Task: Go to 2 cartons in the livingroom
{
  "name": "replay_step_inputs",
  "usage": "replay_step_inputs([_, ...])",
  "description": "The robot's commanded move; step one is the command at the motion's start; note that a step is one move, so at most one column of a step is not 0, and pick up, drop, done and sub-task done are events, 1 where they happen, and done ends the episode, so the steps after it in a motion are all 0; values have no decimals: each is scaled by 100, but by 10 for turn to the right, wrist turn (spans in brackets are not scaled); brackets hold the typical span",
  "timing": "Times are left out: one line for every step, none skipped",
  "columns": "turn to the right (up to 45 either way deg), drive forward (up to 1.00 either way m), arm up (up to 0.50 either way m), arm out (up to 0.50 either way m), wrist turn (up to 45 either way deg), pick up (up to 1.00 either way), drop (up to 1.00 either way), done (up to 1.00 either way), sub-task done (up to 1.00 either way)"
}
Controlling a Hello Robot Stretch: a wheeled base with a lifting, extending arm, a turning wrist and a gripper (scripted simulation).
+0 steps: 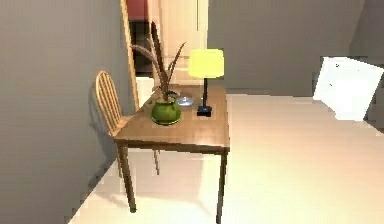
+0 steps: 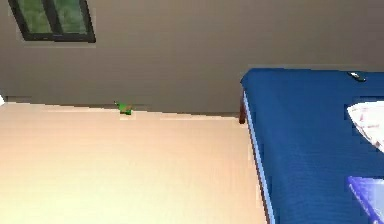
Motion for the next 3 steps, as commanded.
replay_step_inputs([0, 15, 0, 0, 0, 0, 0, 0, 0])
replay_step_inputs([450, 0, 0, 0, 0, 0, 0, 0, 0])
replay_step_inputs([330, 0, 0, 0, 0, 0, 0, 0, 0])
